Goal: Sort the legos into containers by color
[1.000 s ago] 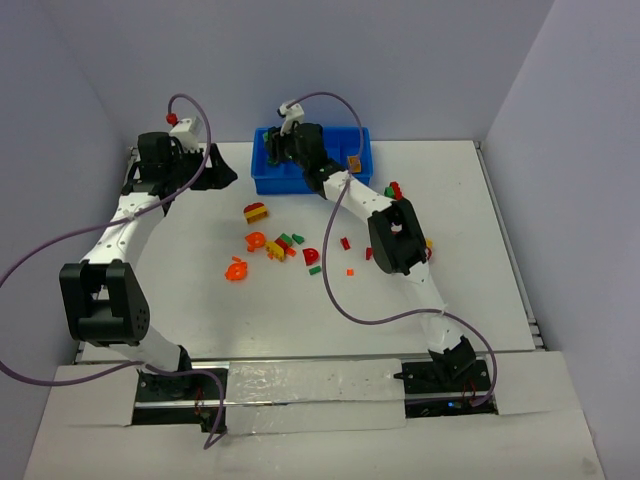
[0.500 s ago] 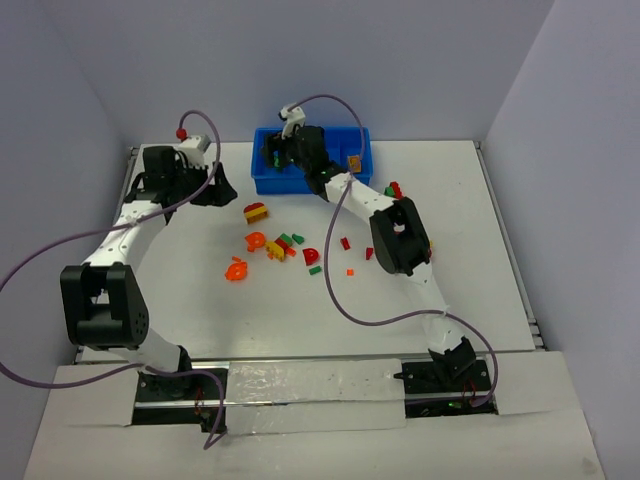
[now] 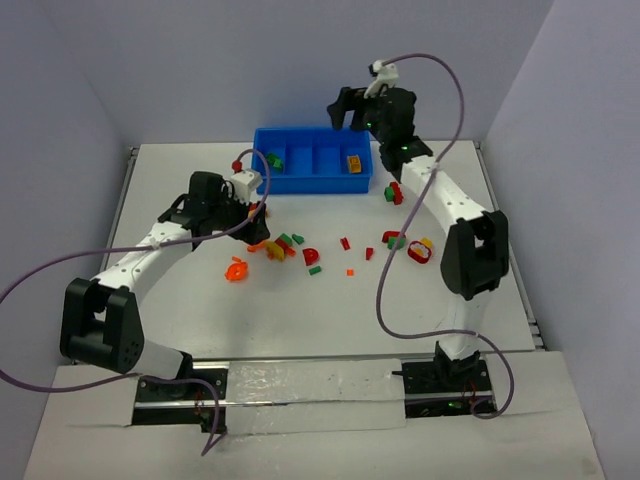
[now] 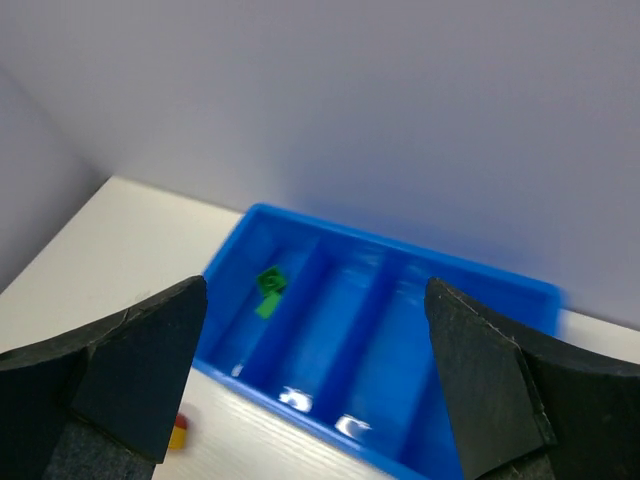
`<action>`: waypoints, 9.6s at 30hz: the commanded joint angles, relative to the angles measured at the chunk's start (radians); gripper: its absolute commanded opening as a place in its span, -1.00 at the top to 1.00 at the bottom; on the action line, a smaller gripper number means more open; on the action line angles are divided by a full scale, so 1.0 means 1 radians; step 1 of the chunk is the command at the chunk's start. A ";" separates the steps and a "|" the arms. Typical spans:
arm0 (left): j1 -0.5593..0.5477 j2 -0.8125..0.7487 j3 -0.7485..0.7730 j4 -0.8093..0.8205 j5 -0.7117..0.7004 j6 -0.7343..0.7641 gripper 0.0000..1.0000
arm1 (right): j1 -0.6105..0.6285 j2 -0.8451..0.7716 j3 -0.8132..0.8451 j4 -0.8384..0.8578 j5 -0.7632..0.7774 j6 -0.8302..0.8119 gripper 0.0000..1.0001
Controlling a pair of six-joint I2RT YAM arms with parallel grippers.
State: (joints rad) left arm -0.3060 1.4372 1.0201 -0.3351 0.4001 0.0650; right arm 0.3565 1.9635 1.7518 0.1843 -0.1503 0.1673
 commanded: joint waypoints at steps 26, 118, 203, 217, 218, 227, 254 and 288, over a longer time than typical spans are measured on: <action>-0.236 0.459 0.418 -0.208 -0.304 0.033 -0.35 | -0.178 -0.340 -0.428 -0.281 -0.063 -0.020 -0.91; -0.311 0.176 0.565 -0.146 -0.445 -0.603 1.00 | 0.130 -0.321 -0.439 -0.197 -0.419 0.371 -0.84; -0.068 0.686 0.904 -0.056 -0.506 -0.295 1.00 | -0.021 -0.444 -0.566 -0.241 -0.354 0.209 1.00; -0.038 0.851 1.076 -0.054 -0.419 -0.244 0.94 | -0.048 -0.476 -0.598 -0.249 -0.370 0.172 1.00; -0.038 0.854 1.075 -0.049 -0.421 -0.246 0.93 | -0.048 -0.474 -0.599 -0.249 -0.368 0.170 1.00; -0.038 0.894 1.090 0.007 -0.507 -0.223 0.78 | -0.051 -0.464 -0.591 -0.250 -0.368 0.170 1.00; -0.054 0.844 1.027 -0.083 -0.491 -0.268 -0.29 | -0.051 -0.442 -0.557 -0.249 -0.365 0.170 1.00; -0.005 0.227 0.545 0.121 0.826 -0.140 -0.88 | -0.087 -0.469 -0.527 -0.258 -0.950 -0.127 1.00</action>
State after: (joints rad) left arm -0.2848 1.7170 1.6926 -0.2295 0.9655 -0.1728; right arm 0.2704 1.5375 1.1915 -0.0877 -0.8989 0.1287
